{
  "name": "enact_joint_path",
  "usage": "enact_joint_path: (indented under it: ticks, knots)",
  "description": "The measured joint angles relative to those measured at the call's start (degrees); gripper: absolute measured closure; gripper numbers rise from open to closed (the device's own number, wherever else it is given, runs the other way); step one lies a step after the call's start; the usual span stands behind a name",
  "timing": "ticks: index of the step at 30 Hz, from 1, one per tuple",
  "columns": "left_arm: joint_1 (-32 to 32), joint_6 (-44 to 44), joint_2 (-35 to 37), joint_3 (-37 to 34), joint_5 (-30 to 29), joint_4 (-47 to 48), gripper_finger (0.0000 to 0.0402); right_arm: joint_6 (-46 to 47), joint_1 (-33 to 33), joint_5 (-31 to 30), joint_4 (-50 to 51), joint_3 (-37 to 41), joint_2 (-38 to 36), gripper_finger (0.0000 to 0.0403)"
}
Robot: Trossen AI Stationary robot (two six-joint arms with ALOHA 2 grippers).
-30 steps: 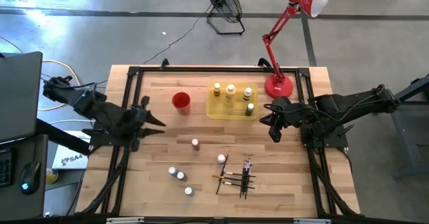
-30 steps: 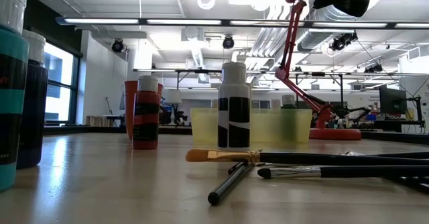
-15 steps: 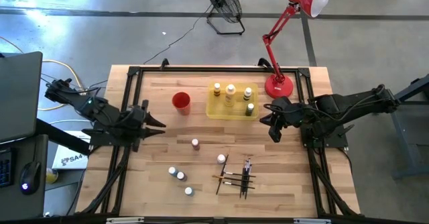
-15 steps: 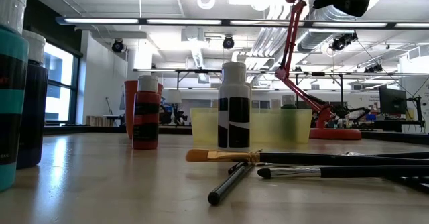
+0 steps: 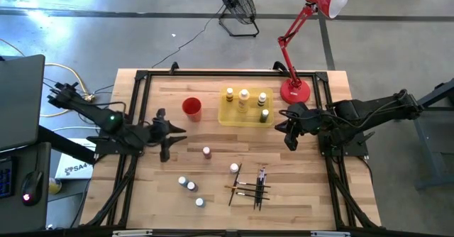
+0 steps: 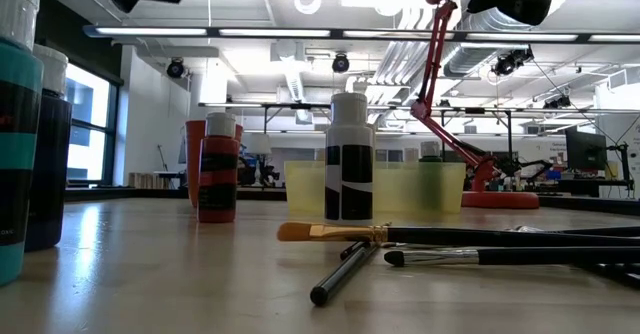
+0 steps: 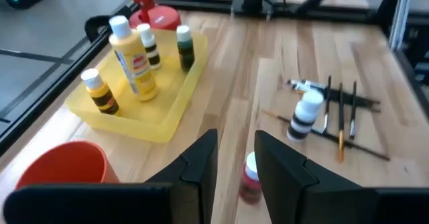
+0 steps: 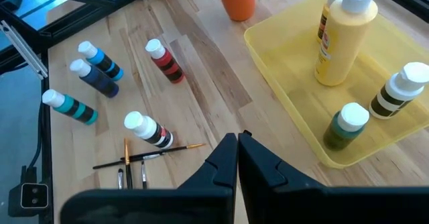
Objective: Pick & Place Paint Supplies
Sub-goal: Put the red paint bottle into the yellow bin
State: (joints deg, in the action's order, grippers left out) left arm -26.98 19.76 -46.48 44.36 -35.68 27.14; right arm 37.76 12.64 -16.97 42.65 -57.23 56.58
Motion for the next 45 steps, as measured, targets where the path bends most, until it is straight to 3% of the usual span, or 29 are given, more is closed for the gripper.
enact_joint_path:
  ticks: [10, 14, 17, 25, 30, 36, 40, 45]
  knots:
    - [0.00, 0.24, -5.13, 0.00, 0.36, 0.84, 0.0307, -0.04, 0.00, 0.46, 0.04, 0.00, 0.02, 0.0398]
    - [0.04, 0.11, -6.99, 0.00, 4.47, 1.51, 0.0301, -0.42, 0.00, 0.46, 0.07, 0.00, 0.02, 0.0398]
    - [0.02, 1.19, -9.02, 0.00, 7.12, 1.24, 0.0275, -0.46, 0.00, 0.45, 0.07, 0.00, 0.02, 0.0398]
    - [0.04, 1.63, -15.43, 0.02, 6.33, -0.84, 0.0158, -0.46, 0.00, 0.46, 0.07, 0.00, 0.02, 0.0398]
    - [0.04, 2.77, -20.04, 0.04, 6.70, -2.70, 0.0107, -0.46, 0.00, 0.46, 0.07, 0.00, 0.02, 0.0398]
    - [0.54, 2.81, -25.24, 0.09, 7.04, -4.86, 0.0085, -0.46, 0.00, 0.46, 0.04, 0.00, 0.02, 0.0398]
    - [4.10, 5.55, -27.86, 0.03, 12.00, -4.69, 0.0084, -0.46, 0.00, 0.46, 0.05, 0.00, 0.02, 0.0398]
    - [8.67, 4.77, -28.46, 0.04, 13.57, -6.35, 0.0084, -0.46, 0.00, 0.48, 0.07, 0.00, 0.02, 0.0398]
